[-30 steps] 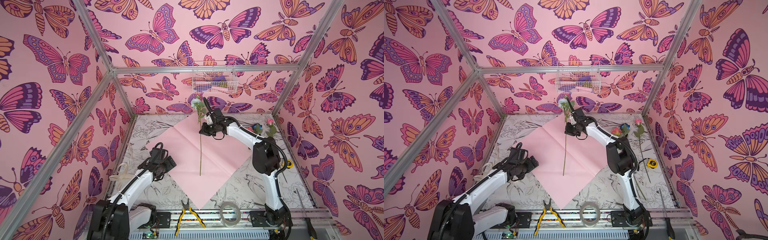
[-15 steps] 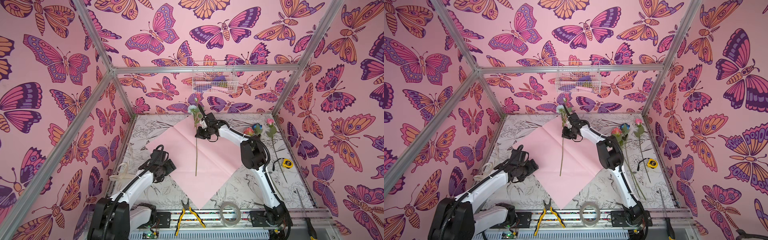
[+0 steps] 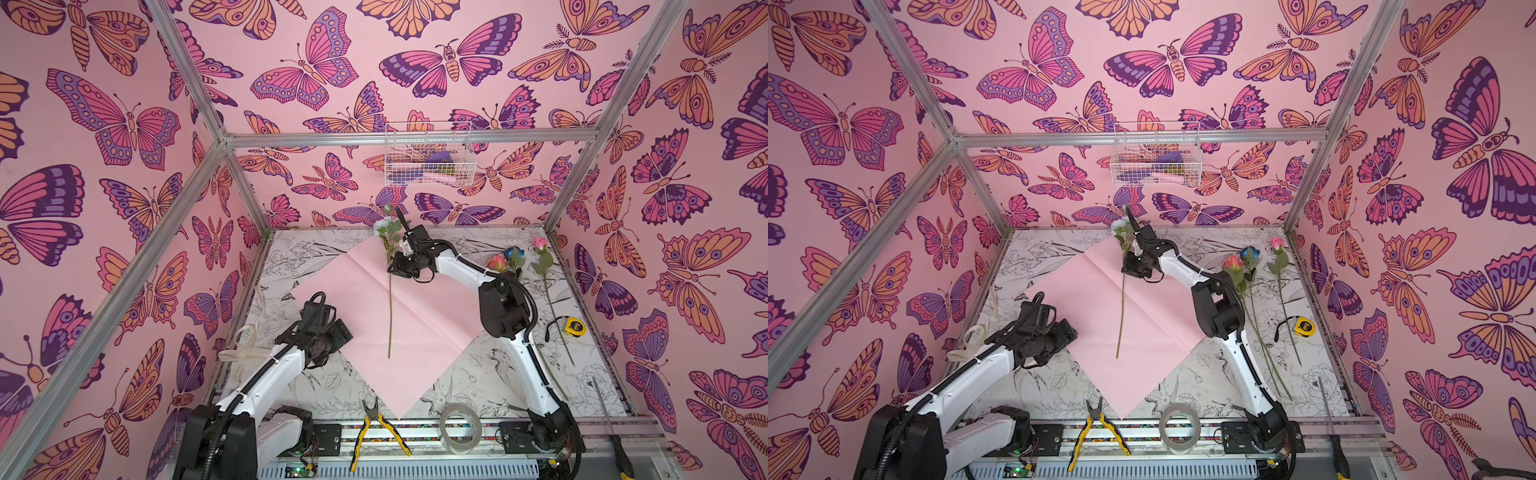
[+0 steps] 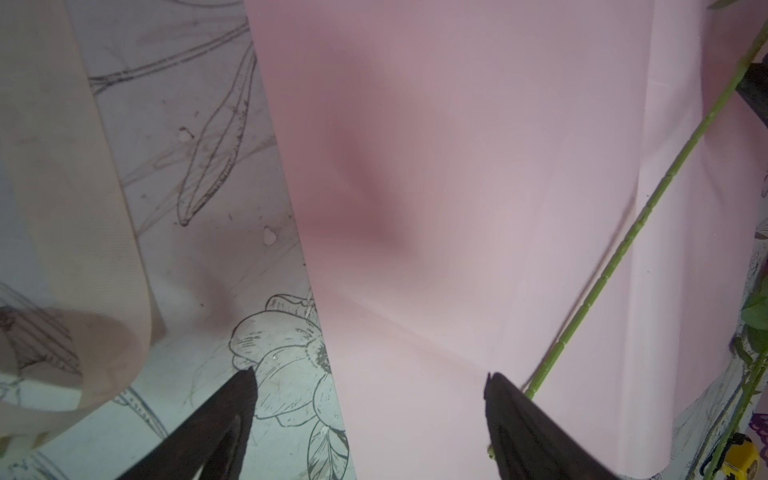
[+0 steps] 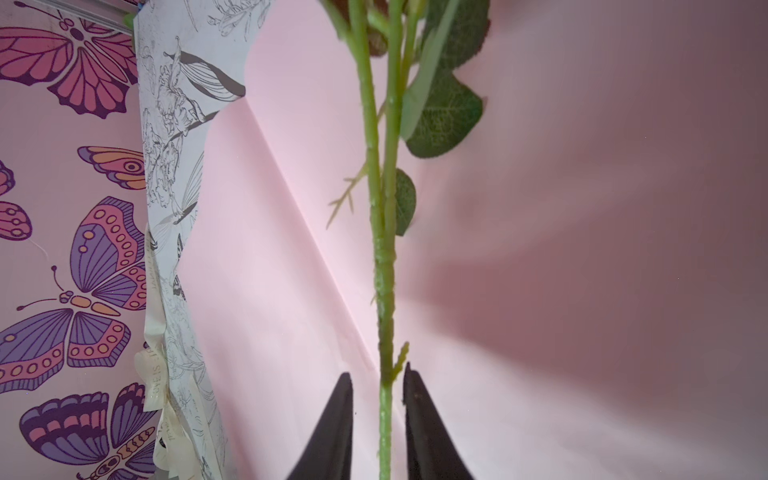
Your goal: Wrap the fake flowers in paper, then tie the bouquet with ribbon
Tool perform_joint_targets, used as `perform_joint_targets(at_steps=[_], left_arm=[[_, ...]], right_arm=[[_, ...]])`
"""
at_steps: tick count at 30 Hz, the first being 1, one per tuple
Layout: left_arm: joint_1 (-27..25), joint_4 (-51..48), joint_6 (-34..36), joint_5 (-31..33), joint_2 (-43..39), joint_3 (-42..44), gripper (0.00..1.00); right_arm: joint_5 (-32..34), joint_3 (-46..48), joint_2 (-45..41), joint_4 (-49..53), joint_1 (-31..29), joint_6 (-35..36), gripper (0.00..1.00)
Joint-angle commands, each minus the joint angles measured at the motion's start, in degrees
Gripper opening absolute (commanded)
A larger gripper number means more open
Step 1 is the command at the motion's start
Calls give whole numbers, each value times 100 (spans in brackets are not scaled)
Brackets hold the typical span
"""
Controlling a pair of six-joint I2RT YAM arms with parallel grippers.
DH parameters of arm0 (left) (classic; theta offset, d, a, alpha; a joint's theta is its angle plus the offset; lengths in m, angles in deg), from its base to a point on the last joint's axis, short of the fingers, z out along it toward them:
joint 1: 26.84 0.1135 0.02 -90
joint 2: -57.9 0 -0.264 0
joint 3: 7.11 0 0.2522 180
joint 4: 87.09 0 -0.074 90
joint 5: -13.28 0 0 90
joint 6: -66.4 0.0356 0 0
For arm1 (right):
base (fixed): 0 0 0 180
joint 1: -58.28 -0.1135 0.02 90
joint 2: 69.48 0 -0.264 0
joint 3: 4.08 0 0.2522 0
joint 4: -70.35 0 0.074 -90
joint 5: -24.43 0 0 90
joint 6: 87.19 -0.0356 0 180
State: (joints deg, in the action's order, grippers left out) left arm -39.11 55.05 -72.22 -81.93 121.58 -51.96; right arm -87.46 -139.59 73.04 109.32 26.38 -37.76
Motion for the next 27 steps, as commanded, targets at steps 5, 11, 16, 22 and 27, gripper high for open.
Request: perform_joint_targets(at_steps=[5,11,16,22,27], left_arm=[[39,-123,-93,-109,-266,233,88],[40,-219,-104,-76,-519,226,88],[36,-275,-78,-76,-710,240,88],[47,-419,-152,-217,-865,363,83],[37,-413,-399,-481,-816,547,79]], right_arm=[[312,297,-773,327,35,417,26],[945,1927,-2365,472,201,839,25],[1388,3740,-3946,693,805,1122,24],[2236,5107,-5450,1633,1922,1769,22],[2558,5793,-6188,1817,2378,1966,23]])
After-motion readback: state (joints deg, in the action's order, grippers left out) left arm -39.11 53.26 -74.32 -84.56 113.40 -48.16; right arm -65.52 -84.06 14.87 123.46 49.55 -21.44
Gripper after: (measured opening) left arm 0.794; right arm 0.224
